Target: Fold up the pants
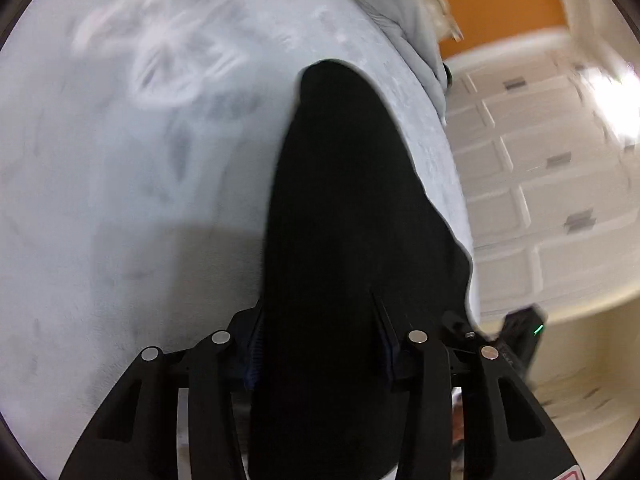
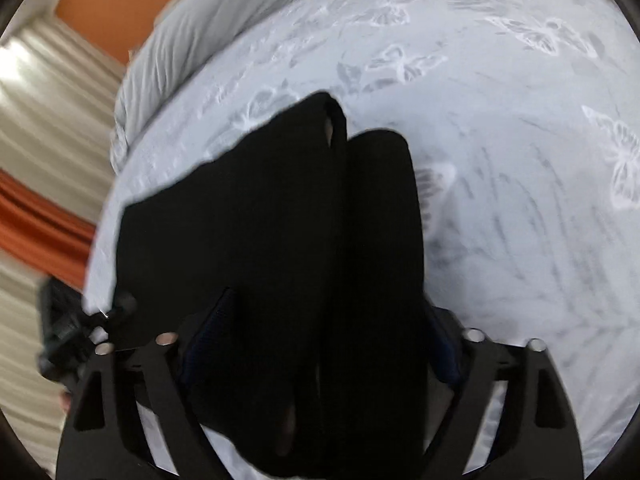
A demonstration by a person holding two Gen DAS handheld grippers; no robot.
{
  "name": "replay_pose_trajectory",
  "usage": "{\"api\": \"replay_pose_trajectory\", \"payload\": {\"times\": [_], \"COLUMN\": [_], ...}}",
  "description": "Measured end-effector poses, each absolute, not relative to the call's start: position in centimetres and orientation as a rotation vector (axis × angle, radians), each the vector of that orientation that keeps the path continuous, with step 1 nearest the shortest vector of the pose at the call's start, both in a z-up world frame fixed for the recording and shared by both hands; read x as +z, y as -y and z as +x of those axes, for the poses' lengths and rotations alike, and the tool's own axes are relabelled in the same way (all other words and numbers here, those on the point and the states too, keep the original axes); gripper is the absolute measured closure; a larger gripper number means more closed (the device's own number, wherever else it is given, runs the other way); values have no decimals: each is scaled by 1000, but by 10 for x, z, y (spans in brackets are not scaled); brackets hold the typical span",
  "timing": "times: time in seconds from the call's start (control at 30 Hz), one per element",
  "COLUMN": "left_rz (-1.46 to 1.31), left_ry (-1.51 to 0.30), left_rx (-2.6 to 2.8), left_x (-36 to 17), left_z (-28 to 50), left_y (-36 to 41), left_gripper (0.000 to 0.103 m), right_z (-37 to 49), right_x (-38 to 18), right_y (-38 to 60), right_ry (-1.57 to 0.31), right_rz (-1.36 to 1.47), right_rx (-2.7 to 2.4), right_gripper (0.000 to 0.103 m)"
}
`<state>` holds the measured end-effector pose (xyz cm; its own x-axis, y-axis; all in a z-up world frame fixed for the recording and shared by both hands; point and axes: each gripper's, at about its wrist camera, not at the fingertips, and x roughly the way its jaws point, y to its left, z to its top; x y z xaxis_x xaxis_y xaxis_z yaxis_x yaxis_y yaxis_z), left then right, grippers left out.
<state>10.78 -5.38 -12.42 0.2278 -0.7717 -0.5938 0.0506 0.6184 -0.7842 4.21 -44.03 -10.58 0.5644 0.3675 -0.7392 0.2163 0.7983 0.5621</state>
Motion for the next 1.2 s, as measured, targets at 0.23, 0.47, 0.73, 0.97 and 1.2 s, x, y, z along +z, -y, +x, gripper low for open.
{"api": "replay_pose_trajectory", "payload": {"times": [0.23, 0.47, 0.73, 0.97, 1.2], "left_rz": [-678, -508, -326, -279, -336], "left_ry": [-1105, -1098, -884, -772, -667], "left_rx": [-711, -299, -306, -309, -156], "left_x": [-55, -56, -4, 19, 38], "left_z": [80, 64, 42, 46, 43], "left_y": [27, -49, -23, -20, -90], "left_gripper": [74, 64, 46, 44, 41], "right_z": [5, 11, 52, 67, 41], "right_x": [-22, -34, -49, -30, 80], "right_y": [380, 345, 333, 273, 237], "right_ry": [-851, -940, -996, -955, -674], "right_rz": [545, 179, 309, 322, 392], "right_rx": [295, 0, 125, 318, 647], "right_gripper": [62, 28, 9, 72, 95]}}
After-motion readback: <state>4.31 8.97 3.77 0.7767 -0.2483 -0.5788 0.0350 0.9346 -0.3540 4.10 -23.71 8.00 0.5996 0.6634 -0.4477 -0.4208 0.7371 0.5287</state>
